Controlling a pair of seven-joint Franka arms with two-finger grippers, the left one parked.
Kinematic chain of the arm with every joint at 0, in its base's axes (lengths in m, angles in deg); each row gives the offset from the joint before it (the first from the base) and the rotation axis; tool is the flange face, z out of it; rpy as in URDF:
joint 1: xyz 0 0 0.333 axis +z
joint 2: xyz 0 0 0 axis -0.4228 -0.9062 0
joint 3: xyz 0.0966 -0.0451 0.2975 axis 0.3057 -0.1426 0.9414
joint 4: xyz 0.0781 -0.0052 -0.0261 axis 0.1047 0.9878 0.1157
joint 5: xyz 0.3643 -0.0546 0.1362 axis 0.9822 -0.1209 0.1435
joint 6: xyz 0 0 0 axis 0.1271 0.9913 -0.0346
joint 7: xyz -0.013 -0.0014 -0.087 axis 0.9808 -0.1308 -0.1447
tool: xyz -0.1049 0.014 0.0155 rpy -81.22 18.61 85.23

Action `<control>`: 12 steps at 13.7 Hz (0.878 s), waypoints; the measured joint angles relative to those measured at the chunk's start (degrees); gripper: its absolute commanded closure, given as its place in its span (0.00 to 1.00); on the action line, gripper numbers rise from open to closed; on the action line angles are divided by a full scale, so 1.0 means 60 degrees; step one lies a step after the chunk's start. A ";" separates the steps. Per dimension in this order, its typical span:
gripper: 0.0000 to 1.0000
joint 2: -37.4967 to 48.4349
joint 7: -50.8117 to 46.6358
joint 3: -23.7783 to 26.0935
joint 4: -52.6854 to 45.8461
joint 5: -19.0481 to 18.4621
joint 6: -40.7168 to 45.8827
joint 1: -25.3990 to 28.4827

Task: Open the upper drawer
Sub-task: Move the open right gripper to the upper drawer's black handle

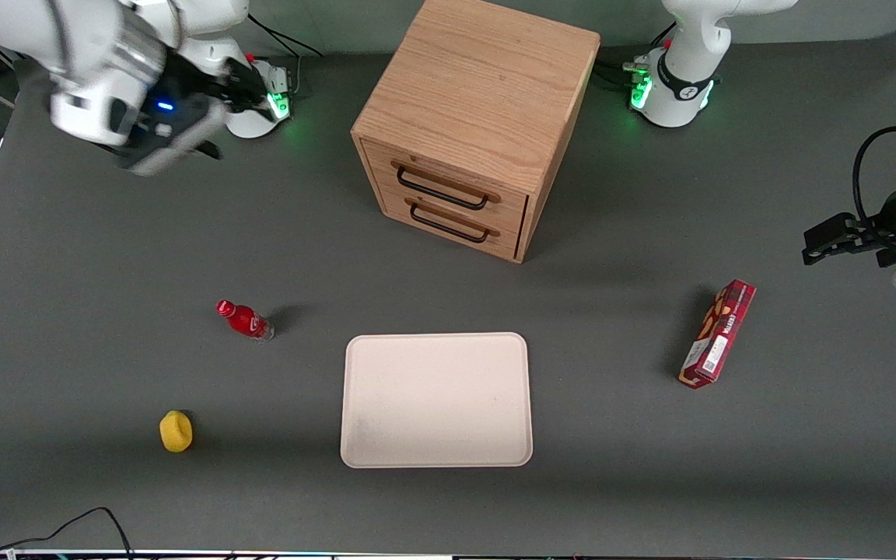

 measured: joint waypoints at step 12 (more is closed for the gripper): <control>0.00 -0.4451 0.1627 0.2385 -0.0116 0.0012 -0.3512 0.0315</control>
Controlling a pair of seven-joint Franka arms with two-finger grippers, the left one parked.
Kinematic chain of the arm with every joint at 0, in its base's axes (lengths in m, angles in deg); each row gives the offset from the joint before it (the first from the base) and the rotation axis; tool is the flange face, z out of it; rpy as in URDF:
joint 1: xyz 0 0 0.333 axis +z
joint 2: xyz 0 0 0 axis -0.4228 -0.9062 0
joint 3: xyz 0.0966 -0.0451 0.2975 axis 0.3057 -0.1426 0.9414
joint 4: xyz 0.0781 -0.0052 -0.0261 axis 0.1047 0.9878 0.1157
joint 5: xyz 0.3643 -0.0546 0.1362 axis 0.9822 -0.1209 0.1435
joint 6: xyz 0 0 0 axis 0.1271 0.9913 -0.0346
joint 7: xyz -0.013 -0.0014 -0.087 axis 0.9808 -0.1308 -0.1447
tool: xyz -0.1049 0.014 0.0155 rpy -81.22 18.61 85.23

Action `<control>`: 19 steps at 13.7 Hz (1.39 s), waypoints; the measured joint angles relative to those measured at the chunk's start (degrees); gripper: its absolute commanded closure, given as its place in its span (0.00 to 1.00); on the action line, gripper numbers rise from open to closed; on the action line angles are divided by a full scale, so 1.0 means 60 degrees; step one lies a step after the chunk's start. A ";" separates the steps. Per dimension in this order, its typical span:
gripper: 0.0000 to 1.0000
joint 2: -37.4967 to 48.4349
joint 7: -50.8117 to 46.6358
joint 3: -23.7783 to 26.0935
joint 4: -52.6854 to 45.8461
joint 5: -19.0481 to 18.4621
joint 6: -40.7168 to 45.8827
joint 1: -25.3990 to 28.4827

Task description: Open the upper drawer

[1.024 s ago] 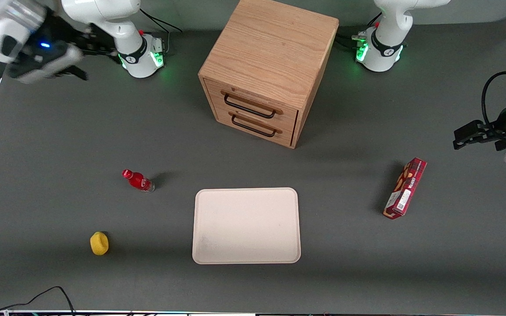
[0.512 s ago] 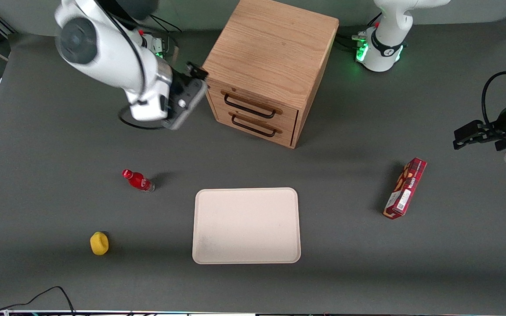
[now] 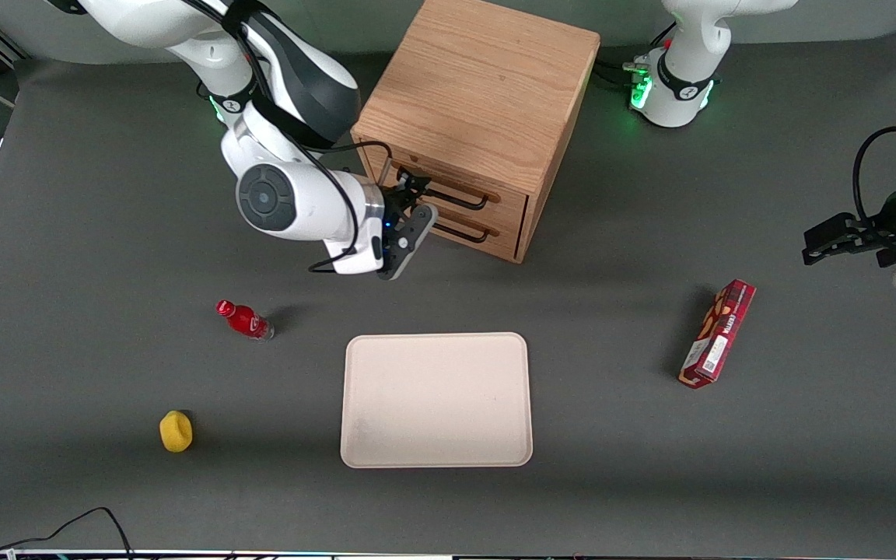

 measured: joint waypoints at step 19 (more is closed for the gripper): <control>0.00 -0.0975 0.0000 0.0131 -0.0178 -0.0635 -0.1021 0.0324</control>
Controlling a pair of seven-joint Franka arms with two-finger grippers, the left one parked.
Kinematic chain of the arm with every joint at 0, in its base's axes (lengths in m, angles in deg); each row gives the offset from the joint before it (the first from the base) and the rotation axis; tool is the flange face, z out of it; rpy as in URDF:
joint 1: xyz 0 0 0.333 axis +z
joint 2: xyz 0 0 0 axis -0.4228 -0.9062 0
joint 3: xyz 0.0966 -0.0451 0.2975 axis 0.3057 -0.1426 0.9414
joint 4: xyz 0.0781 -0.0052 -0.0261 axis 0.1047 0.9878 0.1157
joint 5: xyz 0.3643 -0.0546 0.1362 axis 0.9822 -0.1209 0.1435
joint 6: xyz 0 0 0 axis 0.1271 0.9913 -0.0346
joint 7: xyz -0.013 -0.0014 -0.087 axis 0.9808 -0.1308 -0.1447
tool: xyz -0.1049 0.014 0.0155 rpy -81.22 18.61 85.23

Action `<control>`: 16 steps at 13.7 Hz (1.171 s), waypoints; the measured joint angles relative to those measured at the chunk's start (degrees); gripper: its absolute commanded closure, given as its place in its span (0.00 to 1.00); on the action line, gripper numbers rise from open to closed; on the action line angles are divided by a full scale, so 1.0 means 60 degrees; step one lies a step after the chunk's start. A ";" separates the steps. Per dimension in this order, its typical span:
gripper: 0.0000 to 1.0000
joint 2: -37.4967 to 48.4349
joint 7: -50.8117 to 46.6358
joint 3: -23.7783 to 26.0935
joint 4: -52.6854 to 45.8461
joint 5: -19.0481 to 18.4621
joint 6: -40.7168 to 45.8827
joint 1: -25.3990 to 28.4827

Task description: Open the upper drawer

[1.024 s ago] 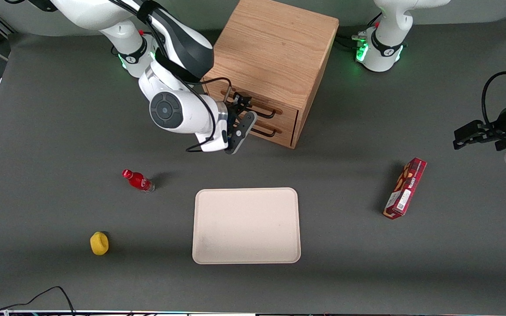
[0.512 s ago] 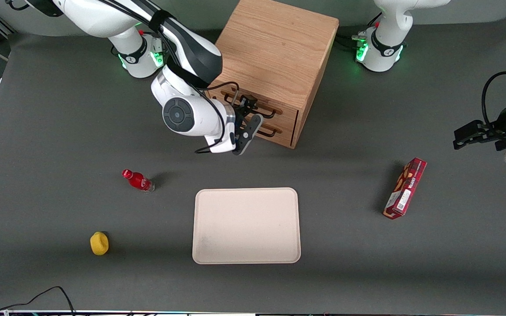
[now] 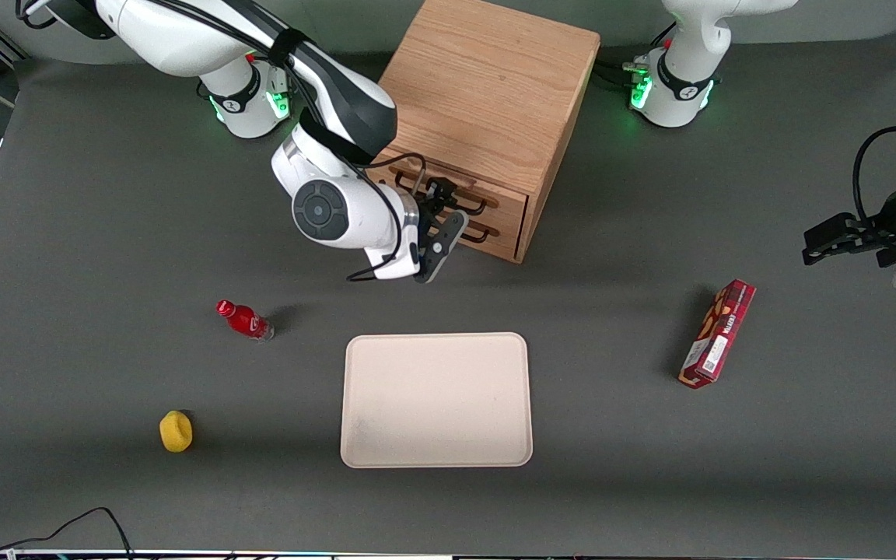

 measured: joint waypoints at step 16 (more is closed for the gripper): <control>0.00 -0.1788 0.0122 -0.1242 -0.3118 -0.0571 0.0813 -0.0205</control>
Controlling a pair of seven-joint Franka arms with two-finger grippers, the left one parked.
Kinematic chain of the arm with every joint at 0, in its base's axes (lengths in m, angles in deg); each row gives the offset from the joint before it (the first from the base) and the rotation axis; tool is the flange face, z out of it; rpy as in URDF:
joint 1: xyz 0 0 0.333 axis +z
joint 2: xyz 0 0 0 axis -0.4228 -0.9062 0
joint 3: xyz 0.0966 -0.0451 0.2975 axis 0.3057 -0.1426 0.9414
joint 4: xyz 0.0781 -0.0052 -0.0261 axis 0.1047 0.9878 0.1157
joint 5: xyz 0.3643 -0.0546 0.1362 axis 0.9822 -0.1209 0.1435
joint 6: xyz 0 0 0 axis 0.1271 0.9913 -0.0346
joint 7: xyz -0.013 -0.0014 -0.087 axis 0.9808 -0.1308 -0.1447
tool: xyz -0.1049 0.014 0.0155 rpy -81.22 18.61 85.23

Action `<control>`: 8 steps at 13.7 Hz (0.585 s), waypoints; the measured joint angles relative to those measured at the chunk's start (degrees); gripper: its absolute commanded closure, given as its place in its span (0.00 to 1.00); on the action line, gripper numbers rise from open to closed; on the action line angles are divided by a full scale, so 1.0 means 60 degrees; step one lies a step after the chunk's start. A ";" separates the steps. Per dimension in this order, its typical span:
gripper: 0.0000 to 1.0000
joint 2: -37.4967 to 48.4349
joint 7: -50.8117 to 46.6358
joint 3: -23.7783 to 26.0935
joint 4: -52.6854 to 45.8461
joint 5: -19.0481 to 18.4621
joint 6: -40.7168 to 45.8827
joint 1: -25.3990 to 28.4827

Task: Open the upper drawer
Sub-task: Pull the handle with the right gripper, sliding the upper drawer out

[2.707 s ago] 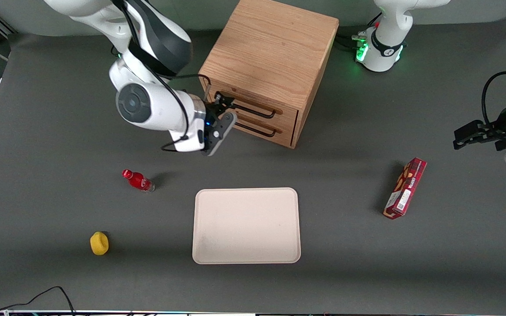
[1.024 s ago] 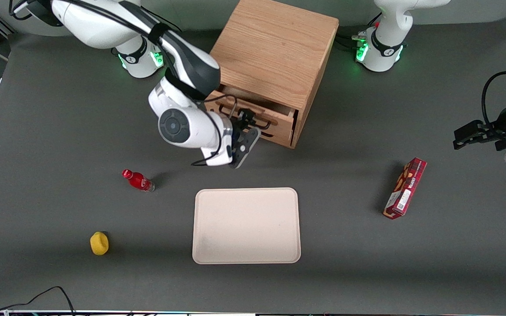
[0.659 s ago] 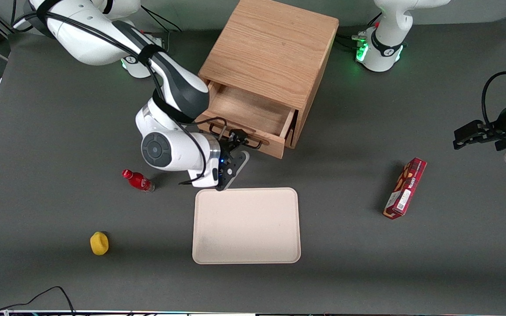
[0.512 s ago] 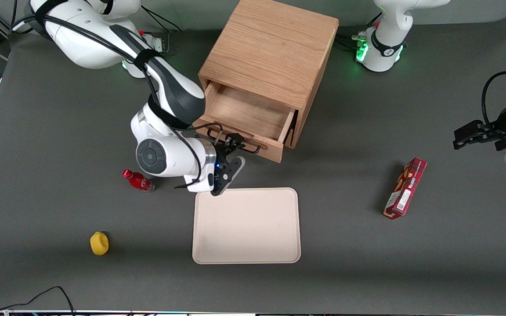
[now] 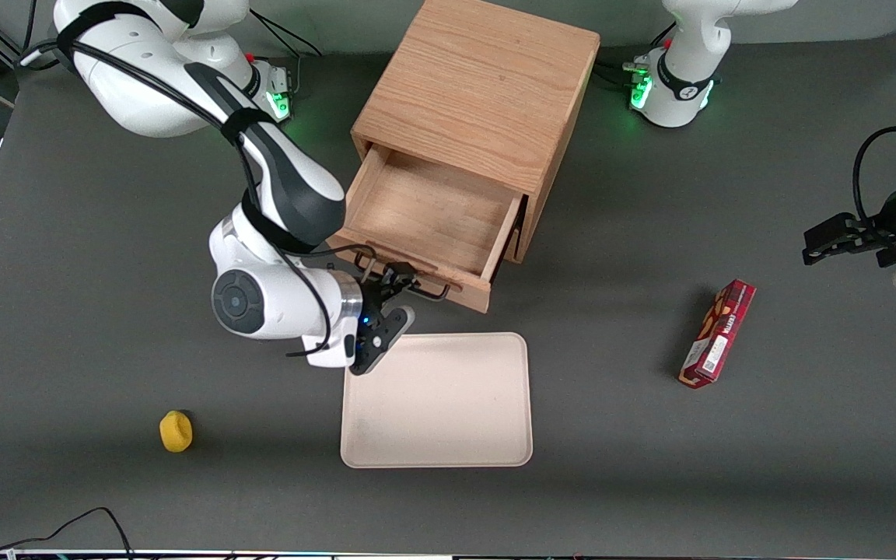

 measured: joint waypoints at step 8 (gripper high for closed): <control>0.00 -0.0662 0.0803 -0.0560 -0.1358 -0.0012 0.0212 -0.0001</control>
